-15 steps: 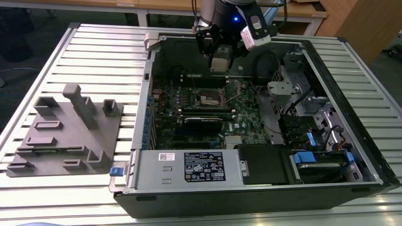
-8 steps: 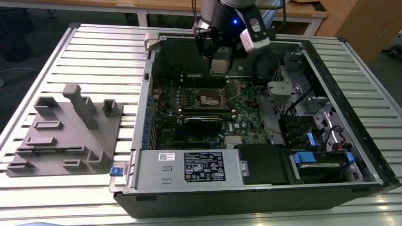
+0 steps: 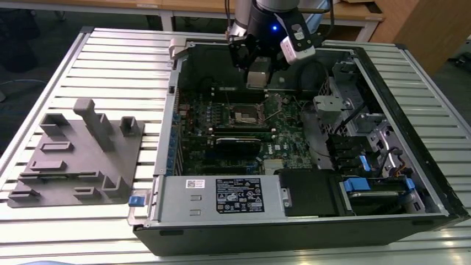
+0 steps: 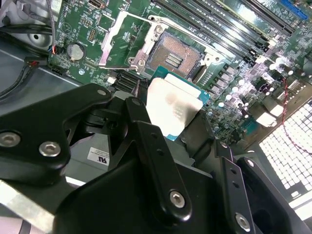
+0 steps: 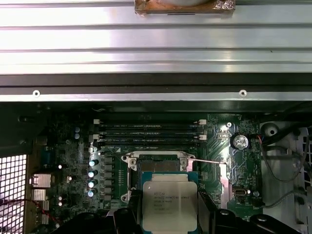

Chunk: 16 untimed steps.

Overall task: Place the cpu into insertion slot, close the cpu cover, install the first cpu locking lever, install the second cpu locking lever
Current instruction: 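Place the cpu into insertion slot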

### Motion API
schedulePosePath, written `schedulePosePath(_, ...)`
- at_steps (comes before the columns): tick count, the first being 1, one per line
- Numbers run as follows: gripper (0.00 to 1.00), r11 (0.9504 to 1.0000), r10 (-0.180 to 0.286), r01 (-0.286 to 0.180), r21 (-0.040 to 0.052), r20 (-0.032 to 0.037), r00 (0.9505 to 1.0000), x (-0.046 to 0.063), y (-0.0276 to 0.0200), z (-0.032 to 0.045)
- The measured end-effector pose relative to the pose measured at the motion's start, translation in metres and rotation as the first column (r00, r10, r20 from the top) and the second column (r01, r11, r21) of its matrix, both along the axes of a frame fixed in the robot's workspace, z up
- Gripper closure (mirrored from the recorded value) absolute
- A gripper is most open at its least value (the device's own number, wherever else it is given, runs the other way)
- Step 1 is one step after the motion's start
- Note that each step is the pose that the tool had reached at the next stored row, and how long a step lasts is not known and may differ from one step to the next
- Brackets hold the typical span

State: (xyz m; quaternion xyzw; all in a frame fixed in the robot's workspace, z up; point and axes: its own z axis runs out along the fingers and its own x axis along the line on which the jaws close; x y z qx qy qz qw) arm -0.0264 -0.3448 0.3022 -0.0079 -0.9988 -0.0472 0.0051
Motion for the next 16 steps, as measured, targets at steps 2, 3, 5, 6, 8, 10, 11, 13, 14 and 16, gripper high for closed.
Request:
schedulePosePath(2,0.46,1.0,0.0,0.0,0.0003,0.0001,1.0,0.0,0.0,-0.0002)
schedulePosePath(3,0.46,1.0,0.0,0.0,0.0003,0.0001,1.0,0.0,0.0,-0.0001)
schedulePosePath(5,0.46,1.0,0.0,0.0,0.0002,0.0001,1.0,0.0,0.0,-0.0002)
schedulePosePath(6,0.46,1.0,0.0,0.0,0.0002,0.0001,1.0,0.0,0.0,-0.0002)
schedulePosePath(8,0.46,1.0,0.0,0.0,0.0005,0.0002,1.0,0.0,0.0,-0.0006)
schedulePosePath(10,0.46,1.0,0.0,0.0,0.0005,0.0002,1.0,0.0,0.0,-0.0019)
schedulePosePath(11,0.46,1.0,0.0,0.0,0.0003,0.0001,1.0,0.0,0.0,-0.0027)
schedulePosePath(13,0.46,1.0,0.0,0.0,0.0003,0.0002,1.0,0.0,0.0,-0.0047)
schedulePosePath(14,0.46,1.0,0.0,0.0,0.0004,0.0002,1.0,0.0,0.0,-0.0056)
schedulePosePath(16,0.46,1.0,0.0,0.0,0.0003,0.0002,1.0,0.0,0.0,-0.0067)
